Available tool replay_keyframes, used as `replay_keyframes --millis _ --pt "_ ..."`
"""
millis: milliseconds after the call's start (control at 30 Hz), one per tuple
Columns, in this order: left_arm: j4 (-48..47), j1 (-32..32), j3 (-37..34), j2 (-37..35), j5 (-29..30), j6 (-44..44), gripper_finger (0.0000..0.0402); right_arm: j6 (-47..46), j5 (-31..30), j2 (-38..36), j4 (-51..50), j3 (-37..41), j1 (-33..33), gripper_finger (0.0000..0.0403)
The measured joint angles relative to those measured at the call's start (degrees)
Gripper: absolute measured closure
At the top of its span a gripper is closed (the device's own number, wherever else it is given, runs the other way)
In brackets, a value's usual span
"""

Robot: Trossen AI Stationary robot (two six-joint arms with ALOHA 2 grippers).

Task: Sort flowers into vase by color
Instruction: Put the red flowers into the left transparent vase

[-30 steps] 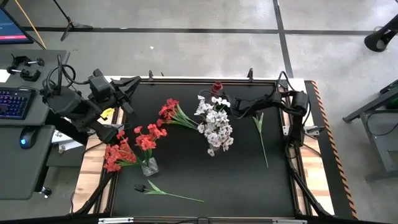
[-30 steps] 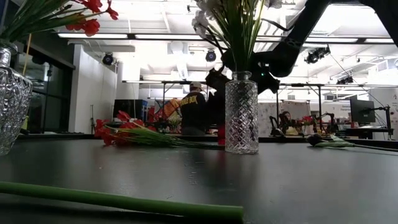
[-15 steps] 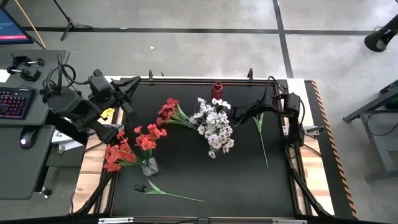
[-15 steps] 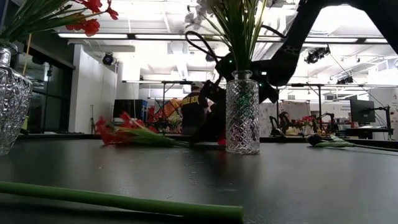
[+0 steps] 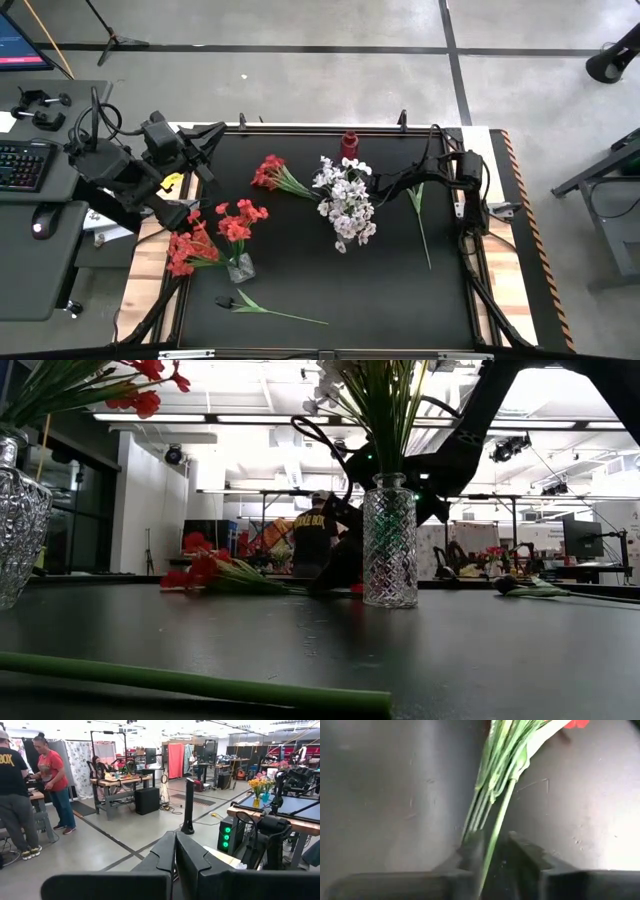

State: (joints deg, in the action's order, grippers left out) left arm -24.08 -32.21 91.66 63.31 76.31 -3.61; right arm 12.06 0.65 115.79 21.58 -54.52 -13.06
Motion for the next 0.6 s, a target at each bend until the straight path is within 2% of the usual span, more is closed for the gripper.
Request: replay_keyframes --millis 67,100,300,600 --pt "0.0 0.0 0.0 0.0 0.0 -0.48 0.0402 -0.23 0.97 -0.02 -0.86 -0.06 -0.03 0.0378" --pt "0.0 0.0 0.0 0.0 0.0 -0.71 0.0402 -0.76 1.23 -0.04 -1.05 -0.06 -0.06 0.0389" --pt "0.02 0.0 0.0 0.0 0.0 -1.56 0.0402 -5.65 1.86 -0.99 -1.79 0.1 -0.72 0.04" --pt "0.08 0.0 0.0 0.0 -0.02 -2.88 0.0402 -7.15 0.91 -8.4 -2.21 0.26 -4.13 0.0402"
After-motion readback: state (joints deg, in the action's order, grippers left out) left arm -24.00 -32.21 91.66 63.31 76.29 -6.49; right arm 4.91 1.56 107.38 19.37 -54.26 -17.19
